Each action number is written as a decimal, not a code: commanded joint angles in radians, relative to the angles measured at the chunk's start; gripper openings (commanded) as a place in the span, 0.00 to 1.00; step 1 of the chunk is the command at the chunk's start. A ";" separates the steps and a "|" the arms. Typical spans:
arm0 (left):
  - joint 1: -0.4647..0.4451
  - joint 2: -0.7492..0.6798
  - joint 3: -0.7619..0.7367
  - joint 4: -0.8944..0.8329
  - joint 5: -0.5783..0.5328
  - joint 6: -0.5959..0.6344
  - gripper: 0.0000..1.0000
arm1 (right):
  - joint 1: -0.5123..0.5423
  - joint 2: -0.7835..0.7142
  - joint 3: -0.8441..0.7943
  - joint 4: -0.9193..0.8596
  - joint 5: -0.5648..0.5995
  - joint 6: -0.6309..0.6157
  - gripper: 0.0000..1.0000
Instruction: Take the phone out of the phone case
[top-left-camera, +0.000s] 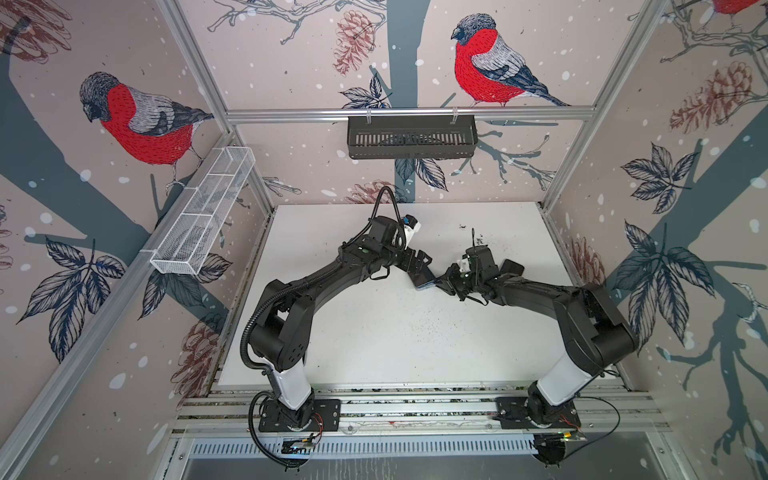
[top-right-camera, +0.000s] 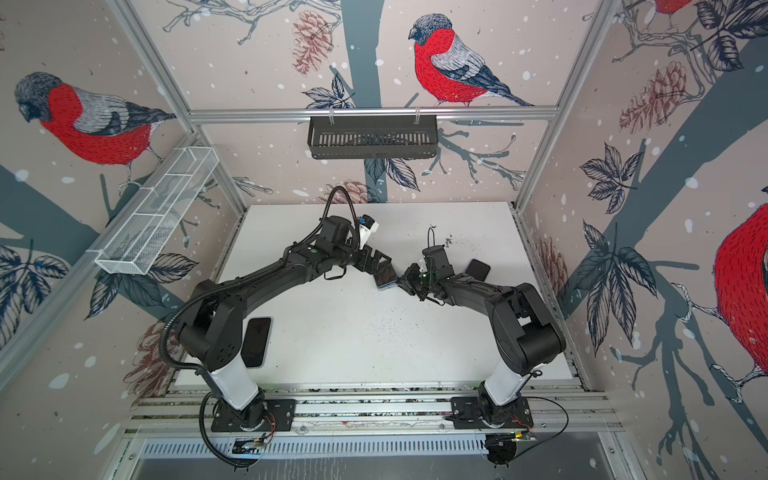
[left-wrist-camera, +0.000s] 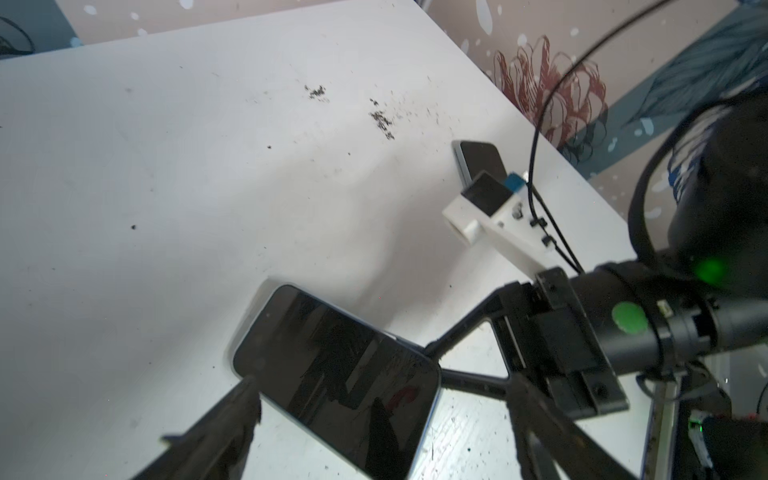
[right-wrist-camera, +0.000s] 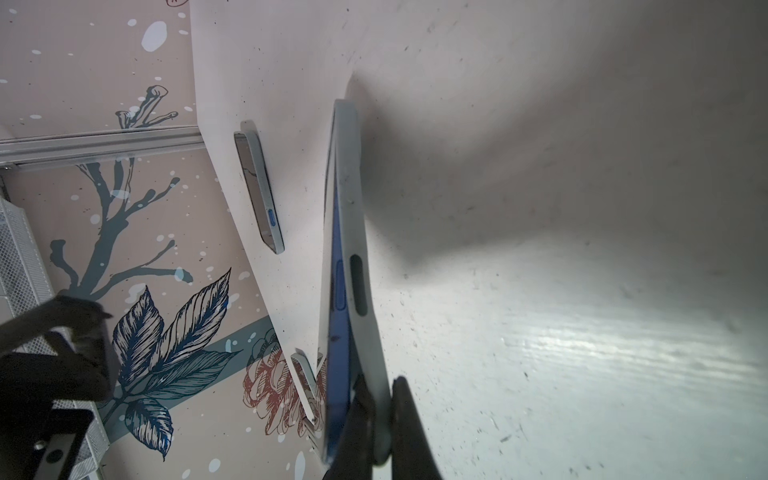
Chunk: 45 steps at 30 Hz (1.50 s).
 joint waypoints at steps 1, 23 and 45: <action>-0.010 0.005 -0.005 -0.089 -0.039 0.134 0.91 | 0.005 -0.004 0.015 0.019 -0.001 -0.008 0.00; -0.065 0.104 0.026 -0.111 -0.111 0.173 0.86 | 0.011 -0.006 0.029 0.015 -0.009 -0.009 0.00; -0.112 0.146 0.079 -0.143 -0.409 0.159 0.69 | 0.013 -0.014 0.028 0.029 -0.017 -0.001 0.00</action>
